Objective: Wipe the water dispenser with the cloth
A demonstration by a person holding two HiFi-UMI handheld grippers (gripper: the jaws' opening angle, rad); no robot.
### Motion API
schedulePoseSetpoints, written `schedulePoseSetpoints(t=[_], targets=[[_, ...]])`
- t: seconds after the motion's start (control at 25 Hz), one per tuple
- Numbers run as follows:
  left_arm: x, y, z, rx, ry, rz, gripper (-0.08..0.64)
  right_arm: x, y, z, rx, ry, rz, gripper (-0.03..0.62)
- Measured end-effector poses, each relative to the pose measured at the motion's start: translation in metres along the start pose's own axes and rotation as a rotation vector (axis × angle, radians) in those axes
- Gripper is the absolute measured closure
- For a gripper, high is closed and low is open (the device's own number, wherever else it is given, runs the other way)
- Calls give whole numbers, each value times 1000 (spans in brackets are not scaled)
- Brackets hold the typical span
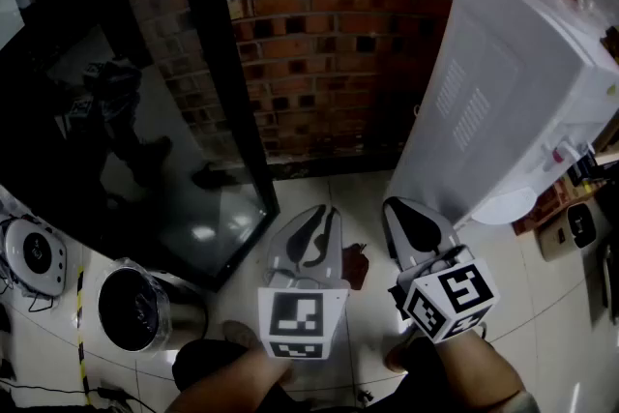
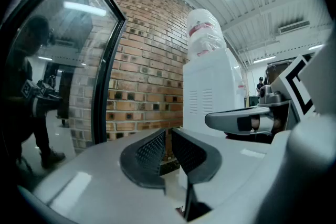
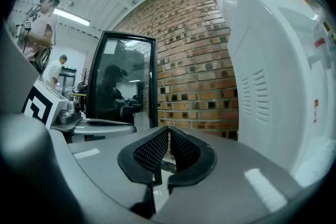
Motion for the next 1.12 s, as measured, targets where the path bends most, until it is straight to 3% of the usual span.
schedulePoseSetpoints(t=[0.36, 0.84, 1.0, 1.12], targets=[[-3, 0, -6, -4, 35, -10, 560, 4, 2, 0, -9, 6, 4, 557], [13, -4, -44, 0, 72, 5, 560, 36, 4, -2, -68, 16, -61, 485], [28, -10, -52, 18, 63, -3, 555, 54, 6, 4, -48, 1, -64, 466], [39, -17, -62, 37, 59, -11, 541, 69, 18, 4, -14, 2, -13, 454]])
Point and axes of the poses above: the fingertips, and each gripper's own axes: x forward along the fingers, z to its right, y out of its top, the point moved 9 cm from there along -x, backward along the fingers, and after that the axes turned 11 degrees about -z, right-handed, at the moved point
